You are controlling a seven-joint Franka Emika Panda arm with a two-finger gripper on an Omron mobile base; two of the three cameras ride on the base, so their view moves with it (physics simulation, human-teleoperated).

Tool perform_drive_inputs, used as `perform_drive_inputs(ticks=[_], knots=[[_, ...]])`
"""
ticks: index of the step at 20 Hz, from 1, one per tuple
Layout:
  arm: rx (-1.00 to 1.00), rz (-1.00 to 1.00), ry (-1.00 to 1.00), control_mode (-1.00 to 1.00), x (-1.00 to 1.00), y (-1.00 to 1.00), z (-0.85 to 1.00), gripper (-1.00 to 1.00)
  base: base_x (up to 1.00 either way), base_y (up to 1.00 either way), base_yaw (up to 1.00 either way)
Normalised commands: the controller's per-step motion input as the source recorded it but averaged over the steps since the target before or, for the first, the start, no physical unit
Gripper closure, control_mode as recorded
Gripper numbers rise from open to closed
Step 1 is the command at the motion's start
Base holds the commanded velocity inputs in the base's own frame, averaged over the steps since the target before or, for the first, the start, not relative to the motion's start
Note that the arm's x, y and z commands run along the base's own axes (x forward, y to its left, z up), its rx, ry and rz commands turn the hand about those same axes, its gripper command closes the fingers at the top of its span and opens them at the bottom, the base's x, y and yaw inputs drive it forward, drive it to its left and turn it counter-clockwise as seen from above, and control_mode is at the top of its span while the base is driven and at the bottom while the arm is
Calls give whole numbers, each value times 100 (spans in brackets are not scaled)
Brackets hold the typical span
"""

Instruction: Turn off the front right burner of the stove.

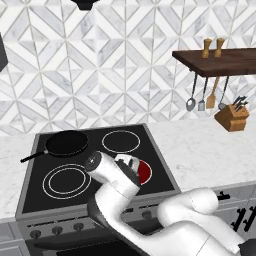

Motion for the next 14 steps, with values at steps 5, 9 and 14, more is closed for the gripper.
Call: perform_drive_inputs(ticks=[5,9,14], knots=[[-73,35,0,-100,-33,100,-100,-100,0,0,0],[-65,29,-2,-100,-10,100,-100,-100,0,0,0],[-24,9,-20,-100,10,69,-61,-100,0,0,0]])
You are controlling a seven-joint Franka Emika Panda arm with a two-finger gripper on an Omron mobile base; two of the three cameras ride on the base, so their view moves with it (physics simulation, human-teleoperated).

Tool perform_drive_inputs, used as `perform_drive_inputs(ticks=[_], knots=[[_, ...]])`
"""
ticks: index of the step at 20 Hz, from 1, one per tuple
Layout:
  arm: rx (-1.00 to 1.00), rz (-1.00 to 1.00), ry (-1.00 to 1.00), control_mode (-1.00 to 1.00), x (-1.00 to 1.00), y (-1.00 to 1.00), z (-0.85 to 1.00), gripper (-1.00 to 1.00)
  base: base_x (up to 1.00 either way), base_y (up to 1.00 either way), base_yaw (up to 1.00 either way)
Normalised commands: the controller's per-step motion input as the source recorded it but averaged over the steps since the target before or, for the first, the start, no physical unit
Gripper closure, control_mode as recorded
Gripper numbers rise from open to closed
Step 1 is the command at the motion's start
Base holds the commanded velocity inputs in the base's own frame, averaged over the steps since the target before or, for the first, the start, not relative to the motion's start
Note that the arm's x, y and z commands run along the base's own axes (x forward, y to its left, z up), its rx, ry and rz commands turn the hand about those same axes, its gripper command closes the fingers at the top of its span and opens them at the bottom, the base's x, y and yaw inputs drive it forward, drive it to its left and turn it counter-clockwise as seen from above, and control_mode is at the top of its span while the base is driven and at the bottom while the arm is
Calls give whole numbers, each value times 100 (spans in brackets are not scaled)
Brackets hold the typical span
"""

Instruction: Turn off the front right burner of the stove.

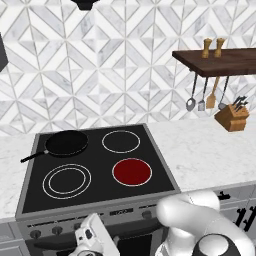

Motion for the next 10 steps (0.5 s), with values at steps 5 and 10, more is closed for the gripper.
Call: perform_drive_inputs(ticks=[5,10], knots=[[-3,0,-17,-100,59,63,-40,-100,0,0,0],[-3,1,-12,-100,23,36,-62,-100,0,0,0]])
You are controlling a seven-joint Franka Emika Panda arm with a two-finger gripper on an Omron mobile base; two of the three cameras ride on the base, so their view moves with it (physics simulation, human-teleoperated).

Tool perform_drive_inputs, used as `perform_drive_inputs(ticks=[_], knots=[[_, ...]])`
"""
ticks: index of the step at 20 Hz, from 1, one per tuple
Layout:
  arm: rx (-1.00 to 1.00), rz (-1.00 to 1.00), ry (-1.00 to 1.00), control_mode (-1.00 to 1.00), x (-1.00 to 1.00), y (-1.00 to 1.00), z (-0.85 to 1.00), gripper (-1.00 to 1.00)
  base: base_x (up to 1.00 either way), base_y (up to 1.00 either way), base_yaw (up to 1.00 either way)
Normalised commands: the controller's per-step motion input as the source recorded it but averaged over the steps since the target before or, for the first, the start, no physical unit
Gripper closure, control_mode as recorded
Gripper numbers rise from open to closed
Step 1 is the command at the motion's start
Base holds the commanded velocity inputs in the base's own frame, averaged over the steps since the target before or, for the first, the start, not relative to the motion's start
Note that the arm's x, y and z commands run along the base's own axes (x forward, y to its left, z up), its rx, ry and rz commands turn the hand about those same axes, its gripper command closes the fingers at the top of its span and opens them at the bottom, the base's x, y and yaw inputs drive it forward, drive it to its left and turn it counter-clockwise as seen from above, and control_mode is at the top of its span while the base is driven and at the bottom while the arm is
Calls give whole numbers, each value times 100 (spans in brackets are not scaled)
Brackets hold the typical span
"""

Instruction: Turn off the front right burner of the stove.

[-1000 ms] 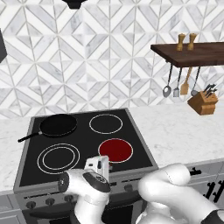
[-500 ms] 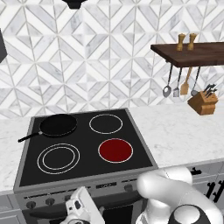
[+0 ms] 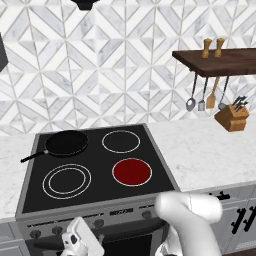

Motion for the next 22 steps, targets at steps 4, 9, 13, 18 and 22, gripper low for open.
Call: perform_drive_inputs(ticks=[4,9,13,18,22], knots=[[-5,7,-11,-100,0,0,-52,-100,0,0,0],[0,3,-9,-100,11,-5,-16,-100,0,0,0],[0,3,-1,-100,26,-7,-3,-100,0,0,0],[0,7,0,-100,9,-13,0,-100,0,0,0],[0,9,-3,-100,0,-19,0,-100,0,0,0]])
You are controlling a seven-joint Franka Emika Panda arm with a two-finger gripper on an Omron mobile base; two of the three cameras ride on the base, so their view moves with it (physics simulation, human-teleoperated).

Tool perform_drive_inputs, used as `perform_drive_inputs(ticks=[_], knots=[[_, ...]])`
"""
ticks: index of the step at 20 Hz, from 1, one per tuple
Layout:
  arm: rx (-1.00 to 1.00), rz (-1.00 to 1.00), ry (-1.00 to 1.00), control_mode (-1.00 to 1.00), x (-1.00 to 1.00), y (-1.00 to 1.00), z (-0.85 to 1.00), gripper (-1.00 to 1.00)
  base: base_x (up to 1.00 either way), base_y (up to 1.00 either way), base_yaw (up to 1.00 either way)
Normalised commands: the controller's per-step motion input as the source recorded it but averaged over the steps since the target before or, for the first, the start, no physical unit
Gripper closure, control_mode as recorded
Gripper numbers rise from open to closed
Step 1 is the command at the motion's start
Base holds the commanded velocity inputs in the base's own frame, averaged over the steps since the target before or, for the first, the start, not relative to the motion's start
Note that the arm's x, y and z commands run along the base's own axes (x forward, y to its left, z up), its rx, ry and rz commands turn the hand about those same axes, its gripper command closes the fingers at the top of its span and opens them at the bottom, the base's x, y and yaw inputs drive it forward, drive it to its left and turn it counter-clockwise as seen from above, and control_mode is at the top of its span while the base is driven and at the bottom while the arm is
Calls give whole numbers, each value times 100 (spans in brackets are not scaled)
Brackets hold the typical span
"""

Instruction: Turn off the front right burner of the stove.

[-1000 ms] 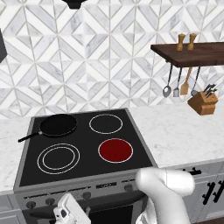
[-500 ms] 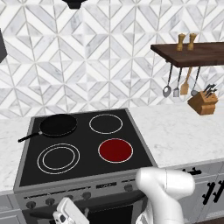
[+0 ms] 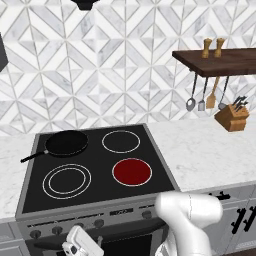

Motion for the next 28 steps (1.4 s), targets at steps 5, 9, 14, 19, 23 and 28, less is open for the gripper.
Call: perform_drive_inputs(ticks=[5,9,14,19,23,28], knots=[[4,11,-1,-100,0,-27,9,-100,0,0,0],[0,2,0,-100,0,-3,2,-100,0,0,0],[0,0,0,-100,5,0,14,-100,0,0,0],[0,0,0,-100,6,0,7,-100,0,0,0],[0,0,0,-100,0,0,0,-100,0,0,0],[0,0,0,-100,0,0,0,-100,0,0,0]])
